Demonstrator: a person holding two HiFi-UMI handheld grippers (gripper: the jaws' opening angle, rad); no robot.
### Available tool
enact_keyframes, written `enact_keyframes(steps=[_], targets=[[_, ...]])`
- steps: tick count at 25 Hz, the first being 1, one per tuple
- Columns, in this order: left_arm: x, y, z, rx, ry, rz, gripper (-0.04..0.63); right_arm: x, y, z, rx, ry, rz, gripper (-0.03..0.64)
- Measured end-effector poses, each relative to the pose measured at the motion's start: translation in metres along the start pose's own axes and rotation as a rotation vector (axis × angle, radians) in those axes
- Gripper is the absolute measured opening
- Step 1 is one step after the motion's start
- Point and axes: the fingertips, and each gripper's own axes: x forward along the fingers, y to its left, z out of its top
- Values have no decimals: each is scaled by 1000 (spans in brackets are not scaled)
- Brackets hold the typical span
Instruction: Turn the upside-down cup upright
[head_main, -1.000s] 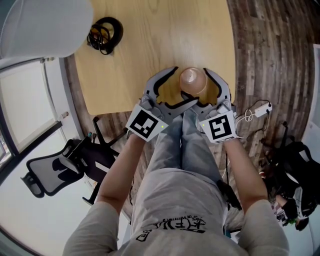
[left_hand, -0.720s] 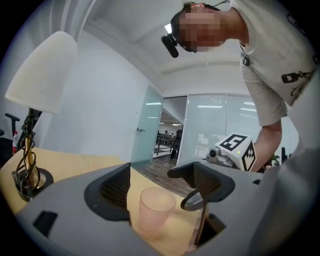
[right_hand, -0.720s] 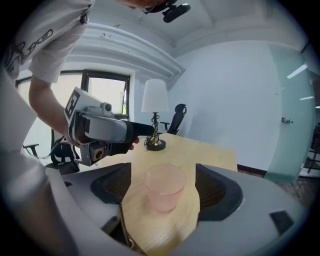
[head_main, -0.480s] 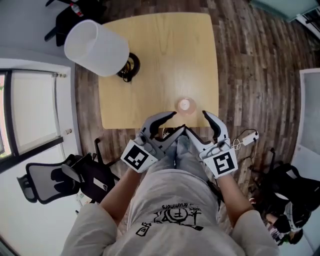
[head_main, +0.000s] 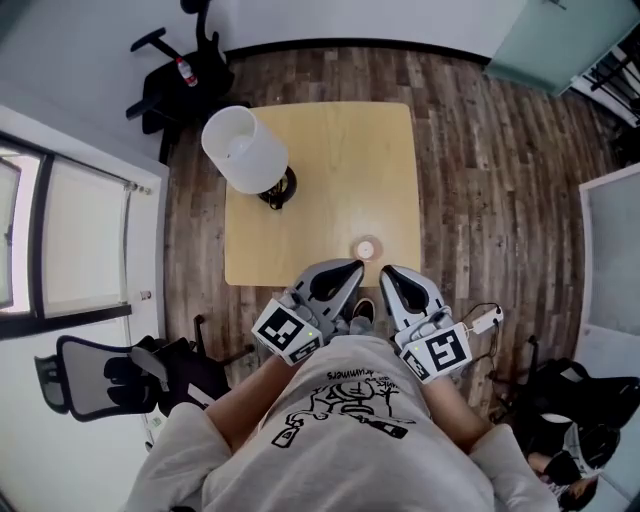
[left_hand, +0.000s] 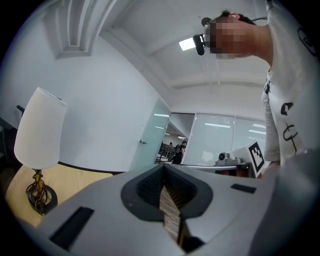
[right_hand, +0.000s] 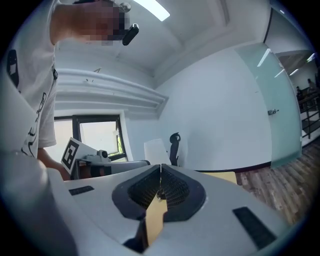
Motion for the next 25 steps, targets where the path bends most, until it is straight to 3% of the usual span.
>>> enact_keyframes(steps=[6, 14, 25], targets=[[1, -15, 19, 18, -18, 6, 8, -3, 7, 12, 8, -10, -18, 23], [6, -16, 6, 23, -4, 10, 8, -2, 5, 7, -33, 4, -29, 23], [5, -14, -2, -3, 2, 23, 8, -2, -3, -3, -11, 12, -40, 23]])
